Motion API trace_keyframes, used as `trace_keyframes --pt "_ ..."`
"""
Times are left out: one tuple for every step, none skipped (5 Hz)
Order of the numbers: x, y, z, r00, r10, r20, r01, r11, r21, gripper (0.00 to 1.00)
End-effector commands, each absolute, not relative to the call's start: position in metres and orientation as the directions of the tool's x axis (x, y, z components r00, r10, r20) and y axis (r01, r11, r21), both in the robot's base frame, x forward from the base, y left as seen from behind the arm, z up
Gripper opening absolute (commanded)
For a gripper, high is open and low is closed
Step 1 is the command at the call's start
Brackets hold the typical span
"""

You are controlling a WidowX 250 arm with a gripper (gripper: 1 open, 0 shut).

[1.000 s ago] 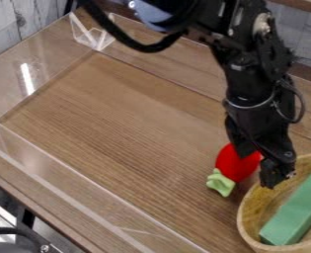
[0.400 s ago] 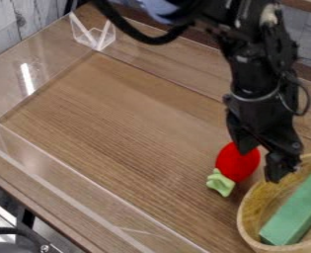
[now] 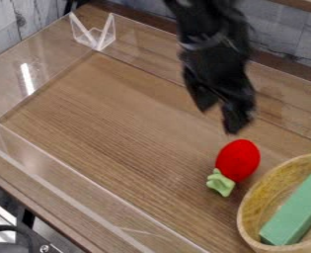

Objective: Put the green object in the brown bowl

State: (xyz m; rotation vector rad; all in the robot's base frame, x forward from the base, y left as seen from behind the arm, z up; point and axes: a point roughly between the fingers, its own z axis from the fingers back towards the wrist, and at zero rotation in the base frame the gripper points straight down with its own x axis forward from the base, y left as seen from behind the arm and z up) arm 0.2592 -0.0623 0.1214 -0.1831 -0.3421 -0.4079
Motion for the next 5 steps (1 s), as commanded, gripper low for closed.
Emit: trace_keyframes --pt "0.251 -0.033 0.141 0.856 -0.351 0.379 0.406 0.911 -0.074 1.00" --pt "0.257 -0.047 0.127 0.879 -0.294 0.375 0.348 0.934 -0.082 0.00" --pt "0.260 -0.057 0.110 0.894 -0.260 0.364 0.310 0.947 -0.087 0.00" --pt "0.263 -0.058 0.098 0.906 -0.227 0.357 0.276 0.957 -0.093 1.00" --pt "0.267 -0.050 0.104 0.918 -0.175 0.356 0.223 0.969 -0.101 1.00"
